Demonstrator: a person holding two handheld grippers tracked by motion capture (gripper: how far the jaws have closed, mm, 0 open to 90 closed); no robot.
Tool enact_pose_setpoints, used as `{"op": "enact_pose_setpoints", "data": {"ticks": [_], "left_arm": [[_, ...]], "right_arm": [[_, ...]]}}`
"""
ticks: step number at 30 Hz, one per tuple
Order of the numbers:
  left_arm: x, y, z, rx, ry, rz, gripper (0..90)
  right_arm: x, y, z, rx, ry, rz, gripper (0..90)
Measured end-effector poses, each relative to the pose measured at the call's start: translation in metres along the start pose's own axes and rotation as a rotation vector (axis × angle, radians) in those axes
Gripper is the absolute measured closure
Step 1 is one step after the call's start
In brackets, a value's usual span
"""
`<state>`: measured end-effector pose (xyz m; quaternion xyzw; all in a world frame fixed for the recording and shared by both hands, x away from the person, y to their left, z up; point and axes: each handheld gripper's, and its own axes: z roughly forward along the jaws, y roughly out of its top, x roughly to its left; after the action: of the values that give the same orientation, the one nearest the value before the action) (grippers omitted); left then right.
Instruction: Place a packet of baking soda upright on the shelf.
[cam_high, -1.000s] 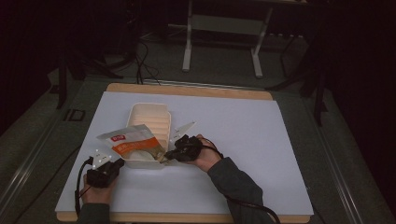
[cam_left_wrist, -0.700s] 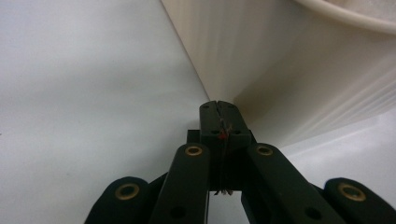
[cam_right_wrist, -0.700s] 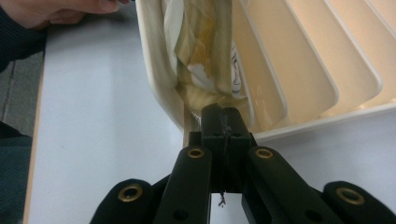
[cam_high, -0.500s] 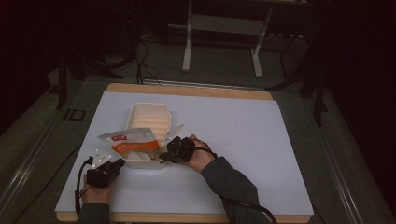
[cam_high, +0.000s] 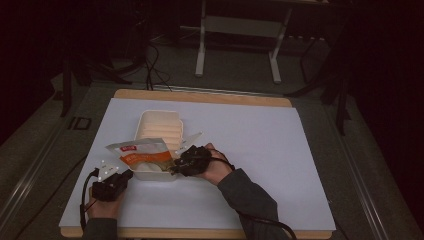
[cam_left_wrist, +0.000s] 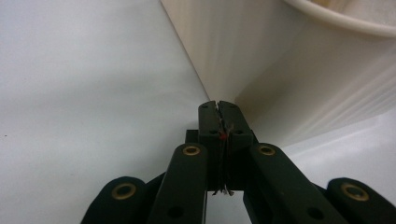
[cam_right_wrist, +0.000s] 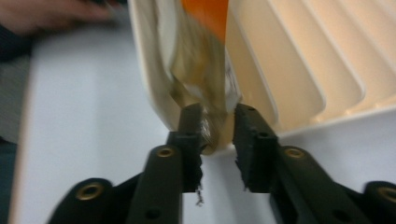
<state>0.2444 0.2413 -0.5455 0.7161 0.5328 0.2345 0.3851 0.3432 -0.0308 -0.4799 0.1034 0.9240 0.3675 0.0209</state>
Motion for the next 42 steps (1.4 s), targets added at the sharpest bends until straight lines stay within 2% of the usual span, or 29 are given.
{"op": "enact_pose_setpoints", "data": {"ticks": [2,4,6,10,15,20,22,28,29,30,33,35,36,42], "left_arm": [[0.000,0.000,0.000,-0.002,0.001,-0.001,88.0],[0.000,0.000,0.000,-0.003,0.002,-0.003,87.9],[0.000,0.000,0.000,-0.003,0.002,-0.003,87.9],[0.000,0.000,-0.001,-0.003,0.002,-0.002,87.8],[-0.001,0.000,0.000,-0.007,0.001,-0.007,88.1],[-0.001,-0.001,0.000,-0.008,0.001,-0.009,88.2],[-0.001,-0.001,0.000,-0.006,0.001,-0.006,88.1],[0.000,0.000,0.000,-0.004,0.002,-0.006,87.9],[0.000,-0.001,0.000,-0.006,0.001,-0.007,87.9],[0.000,-0.001,0.000,-0.007,0.002,-0.007,87.7],[0.000,-0.001,0.000,-0.007,0.001,-0.007,87.6],[0.000,-0.001,0.000,-0.007,0.001,-0.007,87.6],[0.000,-0.001,0.000,-0.007,0.001,-0.007,87.7],[-0.001,-0.001,0.000,-0.006,0.001,-0.006,87.7]], "right_arm": [[-0.001,0.002,-0.007,-0.051,0.008,0.015,66.4],[-0.001,0.006,-0.013,-0.100,0.025,0.022,67.5],[0.001,0.010,-0.015,-0.115,0.029,0.015,74.6],[0.002,0.011,-0.010,-0.100,0.018,0.018,90.0],[-0.001,0.007,-0.006,-0.088,0.038,0.044,90.0],[-0.002,0.000,0.000,-0.056,0.030,0.055,90.0],[-0.001,-0.003,0.001,-0.061,0.028,0.061,90.0],[0.002,0.000,0.001,-0.028,0.003,0.036,90.0],[0.002,0.000,0.000,-0.034,0.003,0.034,88.9],[0.002,0.002,-0.004,-0.086,0.017,0.045,81.2],[0.003,0.007,-0.009,-0.154,0.036,0.053,78.2],[0.003,0.009,-0.010,-0.169,0.039,0.058,78.2],[0.004,0.010,-0.009,-0.171,0.027,0.058,90.0],[0.000,0.000,-0.004,-0.174,0.023,0.111,90.0]]}}
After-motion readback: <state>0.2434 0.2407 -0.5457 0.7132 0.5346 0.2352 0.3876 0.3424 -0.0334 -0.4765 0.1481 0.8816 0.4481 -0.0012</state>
